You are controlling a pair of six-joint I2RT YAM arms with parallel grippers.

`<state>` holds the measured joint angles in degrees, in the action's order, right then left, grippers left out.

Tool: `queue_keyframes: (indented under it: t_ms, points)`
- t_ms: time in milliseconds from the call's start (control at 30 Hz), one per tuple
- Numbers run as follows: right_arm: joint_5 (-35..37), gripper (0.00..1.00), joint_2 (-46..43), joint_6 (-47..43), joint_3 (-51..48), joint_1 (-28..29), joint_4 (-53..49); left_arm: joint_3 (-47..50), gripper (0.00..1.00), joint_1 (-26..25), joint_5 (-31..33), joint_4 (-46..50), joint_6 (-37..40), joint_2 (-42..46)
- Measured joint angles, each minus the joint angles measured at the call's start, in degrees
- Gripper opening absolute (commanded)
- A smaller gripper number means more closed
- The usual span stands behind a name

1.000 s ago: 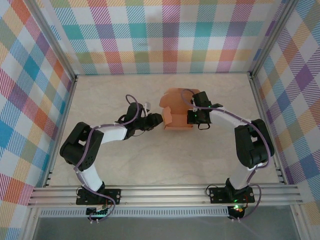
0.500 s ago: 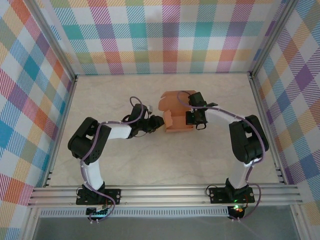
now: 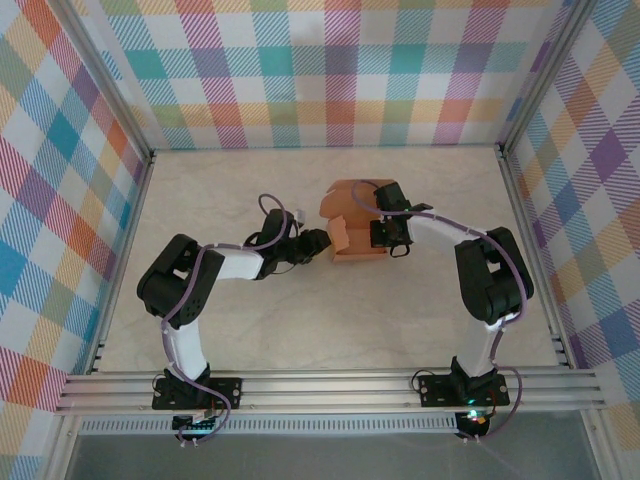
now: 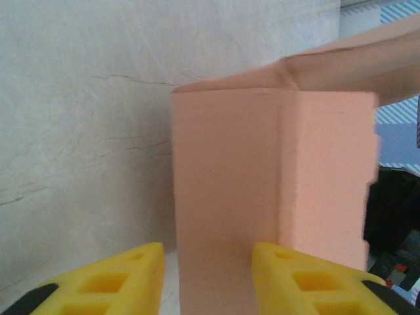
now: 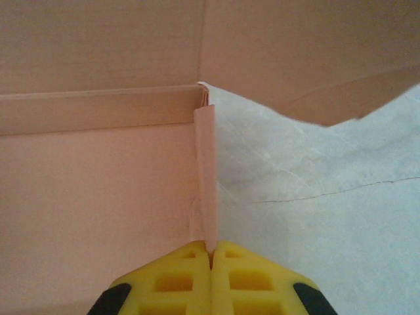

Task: Fold the paper box

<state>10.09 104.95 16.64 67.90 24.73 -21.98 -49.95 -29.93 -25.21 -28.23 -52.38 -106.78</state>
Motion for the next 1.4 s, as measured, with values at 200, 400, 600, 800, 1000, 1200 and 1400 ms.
queue_keyframes:
  t_ms: [200,400,600,800,1000,1200,1400]
  points:
    - [0.2,0.00,0.1,0.3,0.1,0.0,0.0,1.8,0.10,0.1,1.4,1.3,0.0,1.1]
    - [0.7,0.00,0.7,0.9,0.9,0.0,-0.2,1.9,0.24,0.1,1.9,3.1,1.2,3.8]
    - [0.9,0.00,0.8,0.9,1.1,0.0,-0.2,4.7,0.33,0.1,2.4,2.7,1.0,4.4]
    - [0.8,0.00,0.8,1.1,1.1,0.0,-0.2,5.1,0.37,0.1,3.0,1.2,0.3,4.7]
    - [0.8,0.00,0.8,1.1,1.1,0.0,-0.2,5.1,0.39,0.1,3.0,-0.5,-0.5,4.7]
    - [0.6,0.00,0.8,1.1,1.1,0.0,-0.2,4.3,0.40,0.1,2.4,-0.9,-1.2,4.2]
    - [0.4,0.00,0.9,1.1,1.2,0.0,-0.2,1.5,0.37,0.0,2.0,-2.0,-2.2,1.7]
